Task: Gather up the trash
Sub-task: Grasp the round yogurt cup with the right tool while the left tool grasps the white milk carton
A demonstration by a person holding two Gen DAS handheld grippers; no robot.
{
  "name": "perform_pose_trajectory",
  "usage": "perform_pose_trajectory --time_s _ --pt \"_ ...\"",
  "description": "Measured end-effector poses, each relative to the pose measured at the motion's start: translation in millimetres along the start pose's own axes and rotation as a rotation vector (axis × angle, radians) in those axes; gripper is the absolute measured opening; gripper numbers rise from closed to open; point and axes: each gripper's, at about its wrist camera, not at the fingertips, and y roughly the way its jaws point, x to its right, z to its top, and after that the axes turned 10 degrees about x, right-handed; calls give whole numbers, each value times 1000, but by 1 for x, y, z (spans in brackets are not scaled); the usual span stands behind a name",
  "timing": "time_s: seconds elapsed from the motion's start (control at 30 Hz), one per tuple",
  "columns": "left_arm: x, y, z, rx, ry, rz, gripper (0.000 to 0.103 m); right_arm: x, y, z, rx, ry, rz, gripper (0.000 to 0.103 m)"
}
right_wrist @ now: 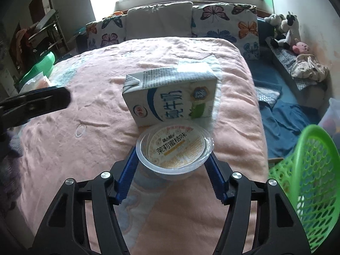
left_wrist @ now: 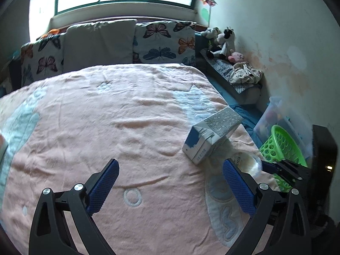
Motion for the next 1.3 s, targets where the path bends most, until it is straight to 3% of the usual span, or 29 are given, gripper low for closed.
perform_pose_trajectory --time_s 0.53,0.67,0.87,1.07,1.3 --pt "55 64 24 -17 296 -68 93 29 -79 -20 89 50 -41 63" --pt "56 79 27 -40 294 -84 84 48 -90 -24 94 84 -81 63" --pt "63 94 25 -61 314 -119 83 79 -104 -35 103 144 -150 63" --pt "68 105 21 -86 301 -154 68 111 -114 -47 107 224 -209 63" --pt "72 104 19 -70 286 -165 58 131 -118 -56 106 273 -245 63"
